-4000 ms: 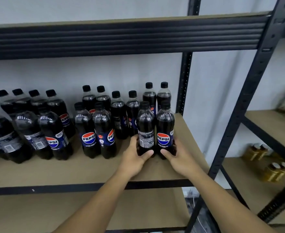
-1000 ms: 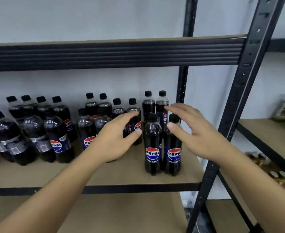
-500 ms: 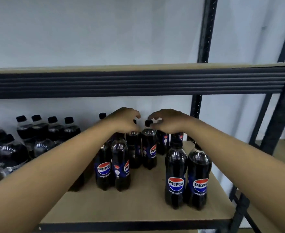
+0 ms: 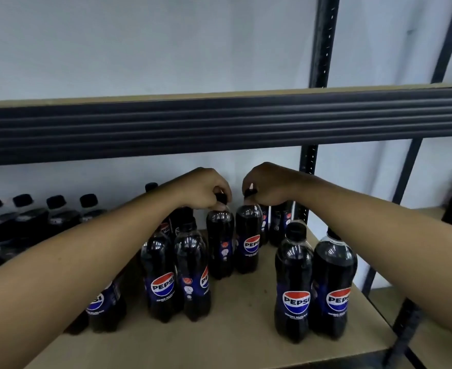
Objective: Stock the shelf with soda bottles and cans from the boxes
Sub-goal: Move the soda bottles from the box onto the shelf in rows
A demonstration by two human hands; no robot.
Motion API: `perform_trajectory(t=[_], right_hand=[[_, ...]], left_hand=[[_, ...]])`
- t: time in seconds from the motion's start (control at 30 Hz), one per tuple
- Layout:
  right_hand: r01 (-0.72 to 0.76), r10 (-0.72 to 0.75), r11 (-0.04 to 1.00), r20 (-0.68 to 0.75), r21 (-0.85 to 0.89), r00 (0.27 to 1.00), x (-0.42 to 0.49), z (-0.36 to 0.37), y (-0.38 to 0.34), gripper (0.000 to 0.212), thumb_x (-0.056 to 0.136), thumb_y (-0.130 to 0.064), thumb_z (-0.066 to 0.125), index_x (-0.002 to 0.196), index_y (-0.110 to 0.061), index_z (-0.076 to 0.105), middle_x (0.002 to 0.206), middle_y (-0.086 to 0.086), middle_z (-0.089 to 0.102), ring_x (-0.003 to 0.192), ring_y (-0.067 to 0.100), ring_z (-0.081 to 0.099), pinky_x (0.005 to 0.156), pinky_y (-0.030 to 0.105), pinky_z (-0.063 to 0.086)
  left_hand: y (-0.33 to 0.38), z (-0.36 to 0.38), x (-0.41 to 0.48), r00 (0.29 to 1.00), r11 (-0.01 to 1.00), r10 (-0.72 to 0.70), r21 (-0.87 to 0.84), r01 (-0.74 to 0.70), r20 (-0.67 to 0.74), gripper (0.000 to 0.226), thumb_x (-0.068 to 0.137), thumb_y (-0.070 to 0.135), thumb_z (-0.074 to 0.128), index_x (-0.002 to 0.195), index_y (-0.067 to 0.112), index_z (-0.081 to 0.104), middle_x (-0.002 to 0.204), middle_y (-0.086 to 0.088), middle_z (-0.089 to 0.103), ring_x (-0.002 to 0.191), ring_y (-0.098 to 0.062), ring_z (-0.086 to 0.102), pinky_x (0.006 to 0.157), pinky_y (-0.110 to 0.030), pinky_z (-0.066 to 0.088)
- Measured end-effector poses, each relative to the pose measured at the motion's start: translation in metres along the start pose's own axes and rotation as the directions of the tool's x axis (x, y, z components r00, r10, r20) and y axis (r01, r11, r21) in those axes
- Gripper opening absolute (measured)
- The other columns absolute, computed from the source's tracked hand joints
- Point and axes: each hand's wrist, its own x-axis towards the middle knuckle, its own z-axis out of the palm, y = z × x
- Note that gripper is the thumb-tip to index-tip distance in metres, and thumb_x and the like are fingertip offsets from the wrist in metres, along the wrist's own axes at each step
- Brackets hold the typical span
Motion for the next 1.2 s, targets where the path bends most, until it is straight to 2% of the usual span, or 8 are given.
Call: perform_trajectory(t=[0.13, 0.37, 0.47, 0.57, 0.73, 0.83, 0.93, 1.2], right_hand=[[-0.044, 0.046, 0.992, 0.014, -0.121, 0.999, -0.013, -0.006, 0.017, 0.04, 0.094, -0.048, 0.064, 0.12, -0.018, 0.07, 0.116, 0.0, 0.065, 0.113, 0.019, 0.055, 0.092, 0.035, 0.047], [-0.113, 0.124, 0.976, 0.053, -0.184, 0.991, -0.043, -0.016, 0.045, 0.039, 0.094, -0.051, 0.064, 0.116, -0.02, 0.07, 0.101, -0.005, 0.058, 0.102, 0.017, 0.054, 0.084, 0.031, 0.045], [-0.151, 0.168, 0.971, 0.081, -0.188, 0.982, -0.051, -0.019, 0.053, 0.027, 0.095, -0.05, 0.062, 0.095, -0.024, 0.069, 0.091, -0.007, 0.059, 0.096, 0.017, 0.055, 0.073, 0.027, 0.041], [-0.198, 0.211, 0.971, 0.086, -0.136, 0.974, -0.053, -0.019, 0.06, 0.029, 0.094, -0.054, 0.062, 0.101, -0.027, 0.069, 0.094, -0.011, 0.056, 0.097, 0.014, 0.053, 0.079, 0.029, 0.041], [-0.19, 0.195, 0.98, 0.105, -0.051, 0.975, -0.059, -0.012, 0.063, 0.022, 0.095, -0.051, 0.063, 0.104, -0.031, 0.064, 0.101, -0.011, 0.06, 0.099, 0.013, 0.055, 0.08, 0.03, 0.042], [-0.197, 0.192, 0.979, 0.096, 0.046, 0.977, -0.066, -0.01, 0.061, 0.025, 0.097, -0.044, 0.063, 0.113, -0.024, 0.068, 0.104, -0.009, 0.065, 0.089, 0.008, 0.06, 0.078, 0.028, 0.049], [-0.223, 0.206, 0.959, 0.108, 0.176, 0.973, -0.07, -0.011, 0.06, 0.02, 0.097, -0.036, 0.064, 0.112, -0.024, 0.07, 0.105, -0.004, 0.071, 0.086, 0.014, 0.073, 0.085, 0.034, 0.058], [-0.278, 0.256, 0.936, 0.127, 0.215, 0.958, -0.072, -0.015, 0.06, 0.008, 0.096, -0.026, 0.067, 0.101, -0.021, 0.071, 0.101, -0.002, 0.073, 0.073, 0.013, 0.076, 0.082, 0.032, 0.061]], left_hand=[[0.02, 0.003, 0.014, 0.995, 0.996, 0.087, -0.034, -0.085, 0.054, 0.026, 0.086, 0.012, 0.08, 0.106, 0.027, 0.077, 0.106, 0.013, 0.072, 0.101, -0.008, 0.064, 0.091, -0.032, 0.055], [0.052, 0.01, 0.036, 0.966, 0.97, 0.241, -0.03, -0.24, 0.091, 0.033, 0.085, 0.002, 0.076, 0.099, 0.032, 0.076, 0.103, 0.014, 0.07, 0.098, -0.008, 0.064, 0.09, -0.039, 0.056], [0.057, 0.016, 0.044, 0.956, 0.96, 0.279, -0.034, -0.276, 0.096, 0.04, 0.083, -0.003, 0.072, 0.094, 0.035, 0.075, 0.102, 0.012, 0.071, 0.097, -0.011, 0.066, 0.087, -0.043, 0.057], [0.057, 0.021, 0.049, 0.945, 0.948, 0.315, -0.062, -0.311, 0.083, 0.046, 0.081, -0.009, 0.065, 0.092, 0.035, 0.075, 0.107, 0.013, 0.072, 0.101, -0.01, 0.066, 0.088, -0.045, 0.057], [0.056, 0.019, 0.048, 0.954, 0.952, 0.281, -0.154, -0.263, 0.108, 0.042, 0.088, 0.023, 0.08, 0.124, 0.037, 0.064, 0.116, 0.021, 0.064, 0.106, -0.001, 0.06, 0.094, -0.027, 0.05], [0.056, 0.024, 0.049, 0.956, 0.962, 0.273, -0.029, -0.271, 0.111, 0.035, 0.088, 0.042, 0.077, 0.119, 0.03, 0.066, 0.109, 0.01, 0.066, 0.097, -0.011, 0.064, 0.087, -0.035, 0.054], [0.054, 0.029, 0.049, 0.962, 0.968, 0.25, -0.063, -0.244, 0.112, 0.025, 0.089, 0.034, 0.077, 0.112, 0.025, 0.069, 0.1, 0.005, 0.071, 0.087, -0.013, 0.07, 0.085, -0.044, 0.059], [0.063, 0.032, 0.048, 0.956, 0.958, 0.281, -0.089, -0.274, 0.083, 0.03, 0.089, 0.025, 0.079, 0.117, 0.03, 0.069, 0.112, 0.011, 0.07, 0.105, -0.01, 0.064, 0.097, -0.04, 0.053]])
